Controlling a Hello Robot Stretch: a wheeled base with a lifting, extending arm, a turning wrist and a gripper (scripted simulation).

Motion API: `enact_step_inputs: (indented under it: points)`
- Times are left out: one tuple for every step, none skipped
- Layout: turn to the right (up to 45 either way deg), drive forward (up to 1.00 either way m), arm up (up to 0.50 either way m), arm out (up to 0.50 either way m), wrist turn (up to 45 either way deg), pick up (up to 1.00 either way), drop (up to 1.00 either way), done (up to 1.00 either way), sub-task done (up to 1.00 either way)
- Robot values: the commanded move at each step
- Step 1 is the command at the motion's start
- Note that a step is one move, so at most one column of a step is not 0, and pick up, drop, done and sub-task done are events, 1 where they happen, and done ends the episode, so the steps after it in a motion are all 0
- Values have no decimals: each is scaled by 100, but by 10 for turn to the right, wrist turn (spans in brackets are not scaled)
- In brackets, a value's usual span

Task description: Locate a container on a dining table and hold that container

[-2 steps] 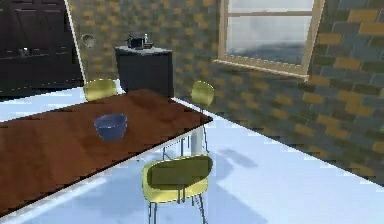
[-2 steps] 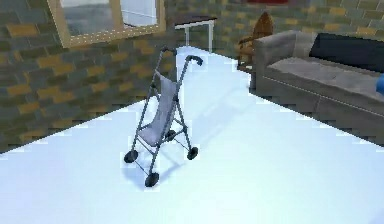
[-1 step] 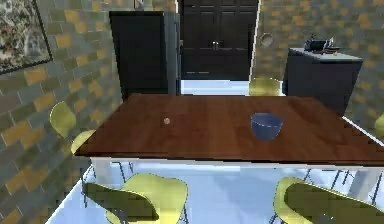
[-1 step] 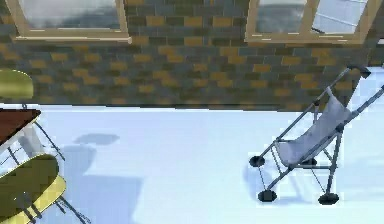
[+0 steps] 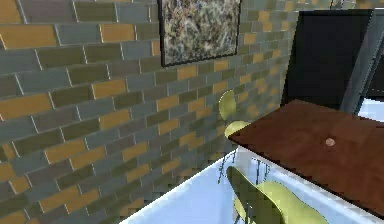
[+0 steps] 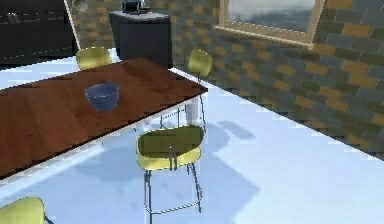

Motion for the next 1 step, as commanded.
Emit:
enact_step_inputs:
  points:
    - [-210, 0, 0, 0, 0, 0, 0, 0, 0]
